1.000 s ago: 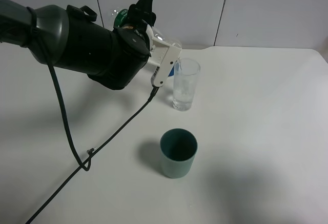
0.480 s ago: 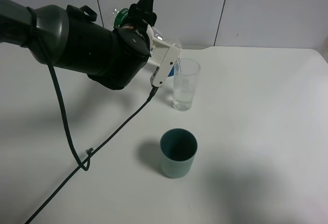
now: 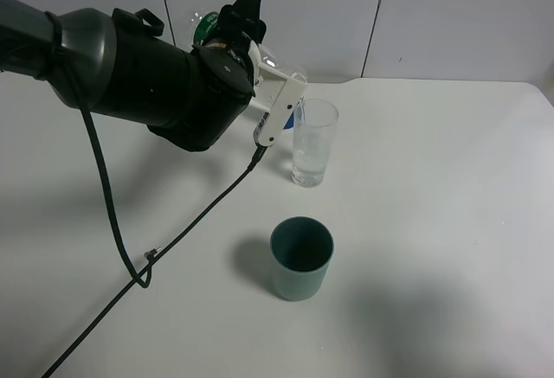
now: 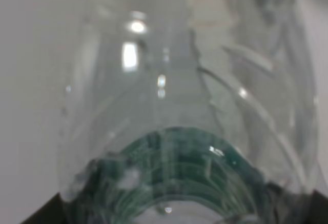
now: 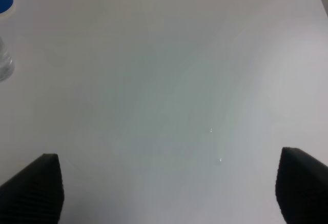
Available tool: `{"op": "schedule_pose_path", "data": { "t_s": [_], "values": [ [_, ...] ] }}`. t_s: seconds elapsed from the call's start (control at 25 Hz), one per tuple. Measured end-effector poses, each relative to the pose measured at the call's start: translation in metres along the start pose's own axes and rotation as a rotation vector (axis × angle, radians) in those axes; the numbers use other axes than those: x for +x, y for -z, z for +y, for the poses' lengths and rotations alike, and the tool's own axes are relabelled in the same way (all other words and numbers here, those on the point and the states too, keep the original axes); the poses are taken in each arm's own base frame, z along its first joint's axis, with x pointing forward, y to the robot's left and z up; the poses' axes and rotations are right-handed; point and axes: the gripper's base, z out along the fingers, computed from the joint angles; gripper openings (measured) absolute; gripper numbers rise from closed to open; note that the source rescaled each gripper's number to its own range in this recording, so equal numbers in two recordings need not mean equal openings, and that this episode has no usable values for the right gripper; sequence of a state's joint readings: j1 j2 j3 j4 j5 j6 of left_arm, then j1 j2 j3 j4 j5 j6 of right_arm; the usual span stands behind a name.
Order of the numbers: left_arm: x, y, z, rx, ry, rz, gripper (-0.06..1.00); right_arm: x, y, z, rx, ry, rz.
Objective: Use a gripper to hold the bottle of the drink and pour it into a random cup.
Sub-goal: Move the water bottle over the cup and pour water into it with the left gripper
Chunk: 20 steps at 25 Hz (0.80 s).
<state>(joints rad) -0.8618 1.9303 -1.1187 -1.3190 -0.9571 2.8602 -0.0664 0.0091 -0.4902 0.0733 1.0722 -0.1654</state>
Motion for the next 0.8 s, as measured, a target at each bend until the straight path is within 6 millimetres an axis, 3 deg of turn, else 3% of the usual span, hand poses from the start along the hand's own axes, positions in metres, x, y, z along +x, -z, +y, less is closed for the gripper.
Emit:
{"op": "schedule_pose_path", "data": {
  "t_s": [0.8],
  "values": [
    [-0.0006, 0.0001, 0.003, -0.034, -0.07, -0.006, 0.0, 0.0, 0.0, 0.0, 0.0, 0.0, 0.0]
  ]
}}
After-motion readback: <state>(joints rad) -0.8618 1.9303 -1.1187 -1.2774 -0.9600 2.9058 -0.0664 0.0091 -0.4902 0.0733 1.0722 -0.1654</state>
